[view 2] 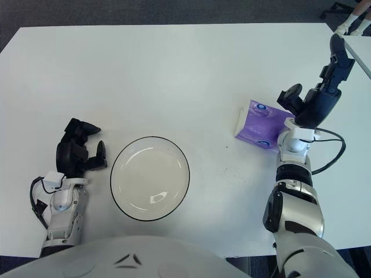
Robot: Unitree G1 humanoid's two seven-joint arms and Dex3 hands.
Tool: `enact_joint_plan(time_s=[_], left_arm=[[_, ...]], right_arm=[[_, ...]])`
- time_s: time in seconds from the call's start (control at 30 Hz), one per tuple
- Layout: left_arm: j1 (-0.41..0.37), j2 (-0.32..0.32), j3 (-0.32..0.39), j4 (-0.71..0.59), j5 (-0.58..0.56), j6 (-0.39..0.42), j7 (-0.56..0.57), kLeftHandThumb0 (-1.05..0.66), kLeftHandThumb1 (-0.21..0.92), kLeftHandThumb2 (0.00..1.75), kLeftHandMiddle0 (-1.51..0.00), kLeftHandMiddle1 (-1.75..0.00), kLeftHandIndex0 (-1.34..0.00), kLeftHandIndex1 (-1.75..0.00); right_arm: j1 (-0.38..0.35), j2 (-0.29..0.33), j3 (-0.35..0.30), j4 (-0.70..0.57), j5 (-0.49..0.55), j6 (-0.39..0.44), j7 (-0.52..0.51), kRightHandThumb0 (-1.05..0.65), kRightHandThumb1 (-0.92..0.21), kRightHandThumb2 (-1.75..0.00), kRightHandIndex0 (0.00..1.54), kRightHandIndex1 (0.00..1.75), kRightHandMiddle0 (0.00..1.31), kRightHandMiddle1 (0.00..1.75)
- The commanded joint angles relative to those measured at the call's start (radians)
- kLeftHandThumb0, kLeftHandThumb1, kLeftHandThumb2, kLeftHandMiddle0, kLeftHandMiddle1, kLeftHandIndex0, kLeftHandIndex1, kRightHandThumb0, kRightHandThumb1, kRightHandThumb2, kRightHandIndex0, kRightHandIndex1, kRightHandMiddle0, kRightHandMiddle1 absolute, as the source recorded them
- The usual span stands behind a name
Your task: Put the tissue paper into the plate.
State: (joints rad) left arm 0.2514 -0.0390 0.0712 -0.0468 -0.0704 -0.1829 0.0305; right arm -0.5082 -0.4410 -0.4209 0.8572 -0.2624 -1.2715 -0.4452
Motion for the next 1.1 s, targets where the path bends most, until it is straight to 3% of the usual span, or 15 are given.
enact_joint_plan(time_s=[0.0, 0.8, 1.07], left_arm=[[0.043, -0.001, -0.019, 0.073, 0.000, 0.061, -0.022, -0.01, 0.13, 1.53, -0.75, -1.75, -0.55, -1.69], [0.034, 0.015, 0.000, 0.064, 0.009, 0.092, -0.001, -0.01, 0.11, 1.54, -0.77, -1.75, -0.58, -1.66], [0.037, 0.045, 0.009, 0.061, -0.016, 0.060, -0.050, -0.01, 0.10, 1.55, -0.78, -1.75, -0.59, -1.65]], right_arm=[[-0.006, -0.015, -0.001, 0.008, 0.000, -0.007, -0.011, -0.85, -0.92, -1.04, 0.00, 0.12, 0.00, 0.51], [0.000, 0.003, 0.010, -0.025, -0.031, 0.004, -0.041, -0.85, -0.92, -1.04, 0.00, 0.12, 0.00, 0.51], [0.005, 0.012, 0.016, -0.053, -0.053, 0.020, -0.062, -0.85, -0.92, -1.04, 0.00, 0.12, 0.00, 0.51]])
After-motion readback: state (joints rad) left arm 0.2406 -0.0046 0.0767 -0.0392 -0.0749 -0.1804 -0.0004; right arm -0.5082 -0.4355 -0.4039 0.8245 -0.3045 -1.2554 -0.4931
